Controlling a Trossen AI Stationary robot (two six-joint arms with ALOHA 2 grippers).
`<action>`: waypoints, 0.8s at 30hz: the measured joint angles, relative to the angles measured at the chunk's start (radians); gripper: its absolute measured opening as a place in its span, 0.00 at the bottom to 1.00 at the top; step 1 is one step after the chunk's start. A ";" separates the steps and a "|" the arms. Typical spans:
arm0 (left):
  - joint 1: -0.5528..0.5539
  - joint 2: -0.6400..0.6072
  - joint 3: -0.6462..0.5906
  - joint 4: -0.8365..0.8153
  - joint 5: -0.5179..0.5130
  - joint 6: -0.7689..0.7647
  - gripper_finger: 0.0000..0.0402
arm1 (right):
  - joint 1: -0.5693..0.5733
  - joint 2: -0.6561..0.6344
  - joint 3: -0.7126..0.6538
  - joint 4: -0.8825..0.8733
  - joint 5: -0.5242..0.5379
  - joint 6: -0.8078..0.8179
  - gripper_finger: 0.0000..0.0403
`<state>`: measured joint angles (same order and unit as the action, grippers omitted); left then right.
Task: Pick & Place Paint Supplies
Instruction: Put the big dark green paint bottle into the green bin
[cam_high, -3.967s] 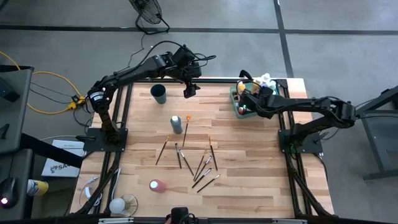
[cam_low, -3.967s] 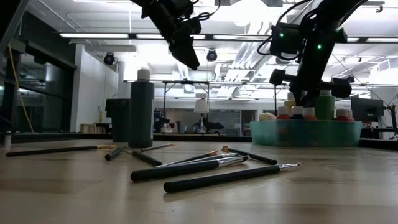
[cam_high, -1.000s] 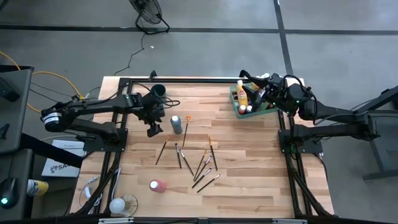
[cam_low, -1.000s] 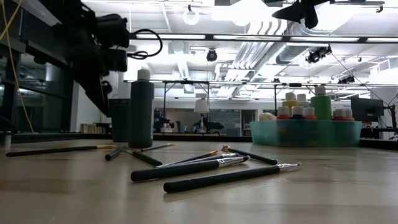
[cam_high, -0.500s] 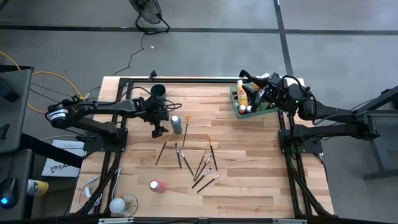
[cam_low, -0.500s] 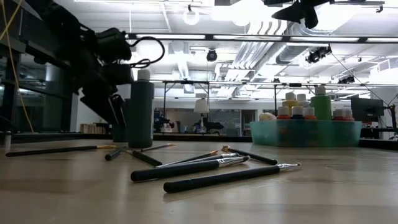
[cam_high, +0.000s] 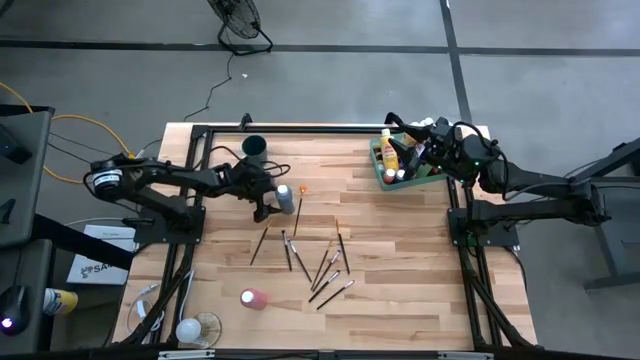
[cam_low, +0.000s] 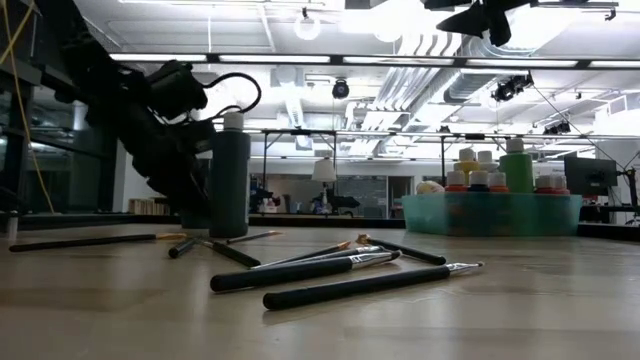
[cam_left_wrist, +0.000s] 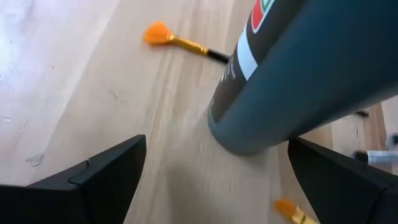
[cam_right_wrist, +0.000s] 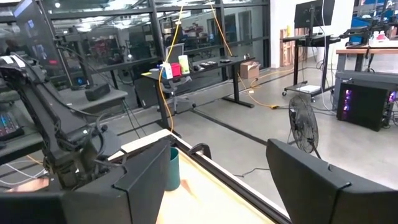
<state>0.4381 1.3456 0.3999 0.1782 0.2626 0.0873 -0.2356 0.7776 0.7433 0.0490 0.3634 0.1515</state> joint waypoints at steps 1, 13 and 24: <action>0.000 0.006 -0.010 0.035 0.000 -0.019 0.96 | 0.000 0.000 0.000 -0.001 0.000 -0.003 0.65; 0.000 0.026 -0.047 0.285 0.046 -0.067 0.96 | 0.000 0.000 0.000 -0.052 0.000 -0.018 0.65; 0.000 0.026 -0.046 0.389 0.059 -0.061 0.96 | 0.000 0.000 0.000 -0.052 0.003 0.001 0.65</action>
<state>0.4377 1.3712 0.3538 0.5674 0.3212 0.0264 -0.2356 0.7780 0.7433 -0.0029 0.3668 0.1524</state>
